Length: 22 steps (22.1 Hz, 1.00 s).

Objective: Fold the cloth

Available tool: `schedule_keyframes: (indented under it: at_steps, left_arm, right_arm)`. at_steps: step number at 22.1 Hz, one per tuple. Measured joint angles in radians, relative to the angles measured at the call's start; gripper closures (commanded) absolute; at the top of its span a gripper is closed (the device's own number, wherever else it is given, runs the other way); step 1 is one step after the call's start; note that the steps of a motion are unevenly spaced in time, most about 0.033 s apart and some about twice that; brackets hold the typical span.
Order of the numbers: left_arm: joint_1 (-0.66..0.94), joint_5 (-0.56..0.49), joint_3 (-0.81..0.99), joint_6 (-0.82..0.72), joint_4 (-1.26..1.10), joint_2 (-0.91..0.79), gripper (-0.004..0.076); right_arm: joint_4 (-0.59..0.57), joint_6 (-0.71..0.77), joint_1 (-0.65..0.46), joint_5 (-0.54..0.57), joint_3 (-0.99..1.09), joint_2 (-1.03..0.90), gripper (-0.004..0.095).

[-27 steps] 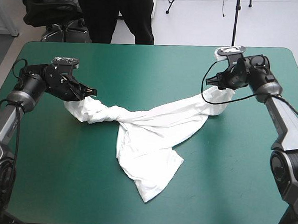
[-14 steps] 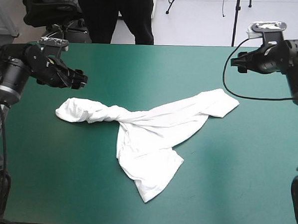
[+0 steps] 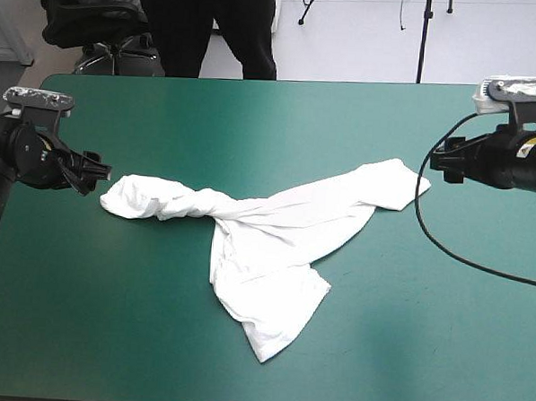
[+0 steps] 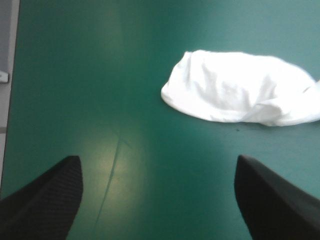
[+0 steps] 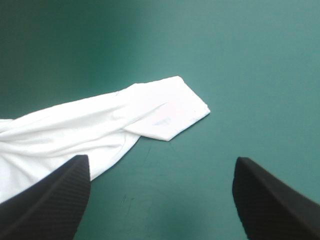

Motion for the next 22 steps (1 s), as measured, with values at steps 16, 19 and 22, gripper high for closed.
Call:
schedule_keyframes:
  at_steps: [16,19,22]
  left_arm:
    - [0.169,-0.226,-0.002,0.011,-0.161,0.539,0.0230]
    - [0.169,-0.242,-0.024,0.039,-0.210,0.594,0.0272]
    - [0.169,-0.244,-0.041,0.052,-0.245,0.630,0.0318]
  right_arm:
    - [-0.029,-0.029,0.084,-0.030,0.061,0.073,0.0169]
    - [-0.046,-0.027,0.101,-0.047,0.061,0.133,0.0169]
    - [-0.069,-0.011,0.102,-0.069,0.063,0.183,0.0169]
